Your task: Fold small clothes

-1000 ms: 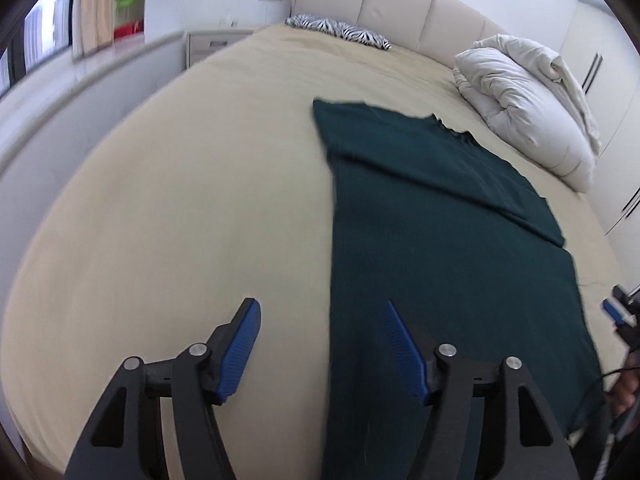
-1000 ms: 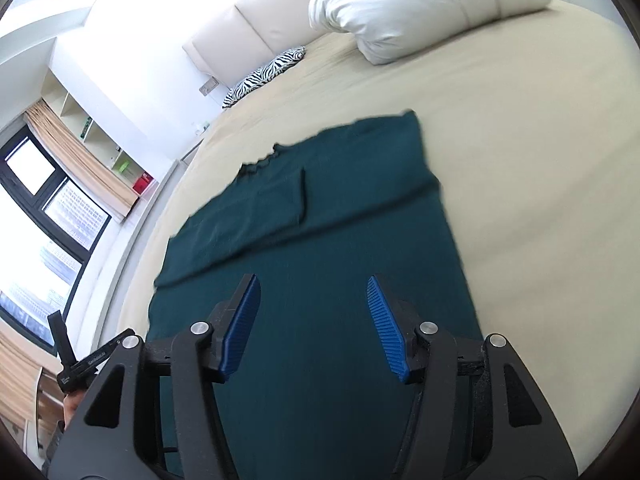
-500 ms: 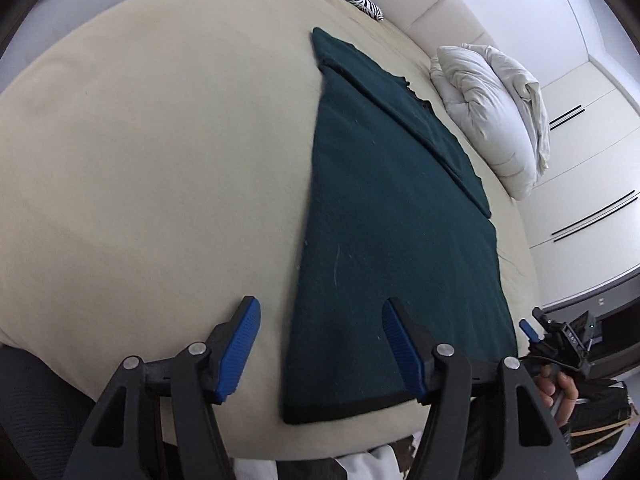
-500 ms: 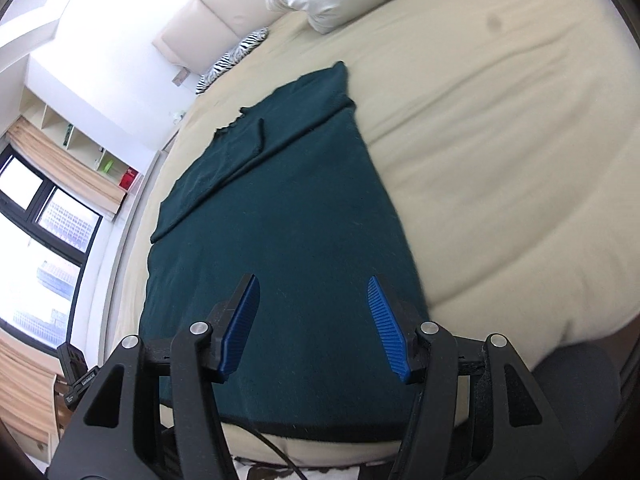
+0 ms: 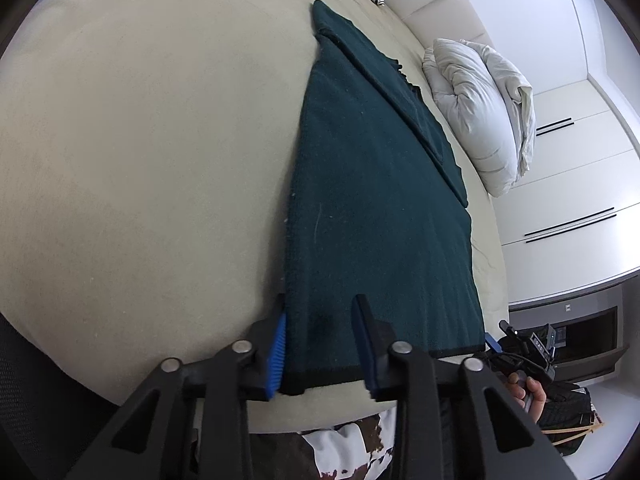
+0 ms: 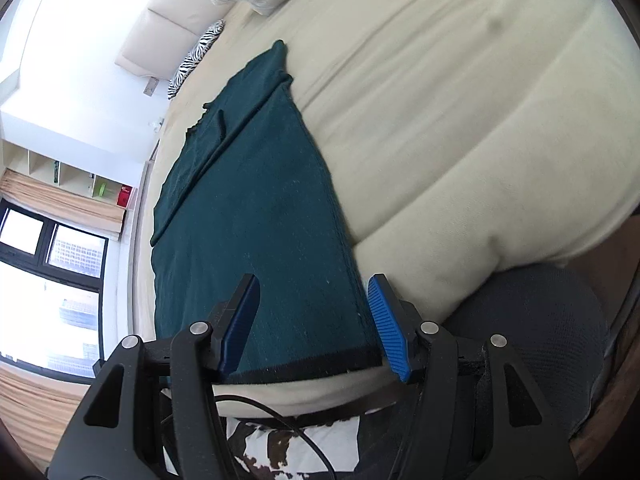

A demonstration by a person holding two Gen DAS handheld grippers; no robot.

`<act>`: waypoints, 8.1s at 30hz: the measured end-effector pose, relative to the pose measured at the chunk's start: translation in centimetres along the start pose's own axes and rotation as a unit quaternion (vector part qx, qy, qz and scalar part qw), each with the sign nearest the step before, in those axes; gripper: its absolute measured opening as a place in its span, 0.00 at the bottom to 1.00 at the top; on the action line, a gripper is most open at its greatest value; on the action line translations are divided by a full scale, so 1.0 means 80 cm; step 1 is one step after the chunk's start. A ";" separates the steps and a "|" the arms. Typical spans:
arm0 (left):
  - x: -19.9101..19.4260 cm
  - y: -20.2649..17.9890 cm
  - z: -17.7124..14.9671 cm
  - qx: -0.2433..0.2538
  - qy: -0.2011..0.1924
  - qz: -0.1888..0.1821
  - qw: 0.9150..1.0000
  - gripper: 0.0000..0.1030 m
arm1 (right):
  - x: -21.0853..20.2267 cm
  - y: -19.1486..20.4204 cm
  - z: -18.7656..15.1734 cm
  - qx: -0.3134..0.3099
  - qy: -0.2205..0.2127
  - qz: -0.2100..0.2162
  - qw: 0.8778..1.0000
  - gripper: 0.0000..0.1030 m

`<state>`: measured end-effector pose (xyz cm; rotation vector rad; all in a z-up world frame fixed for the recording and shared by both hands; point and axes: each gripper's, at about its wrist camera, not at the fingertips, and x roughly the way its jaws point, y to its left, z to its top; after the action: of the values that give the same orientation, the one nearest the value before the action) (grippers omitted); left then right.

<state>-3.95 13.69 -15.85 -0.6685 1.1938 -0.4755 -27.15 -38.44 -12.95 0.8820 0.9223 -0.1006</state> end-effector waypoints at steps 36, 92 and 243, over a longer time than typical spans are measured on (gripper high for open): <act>-0.003 0.008 -0.002 0.001 -0.009 0.017 1.000 0.07 | 0.026 -0.032 0.010 0.114 0.092 0.086 0.985 0.48; -0.053 -0.056 0.072 -0.026 -0.085 -0.153 0.984 0.06 | -0.022 0.069 0.051 -0.002 -0.027 0.129 0.991 0.04; 0.135 -0.041 0.255 0.111 -0.154 0.149 0.970 0.10 | 0.190 0.111 0.189 -0.187 -0.096 -0.141 0.968 0.04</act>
<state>18.82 8.70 -16.59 -0.3459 0.9093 -0.2358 -3.99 -38.96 -14.17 0.3808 0.8453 -0.2450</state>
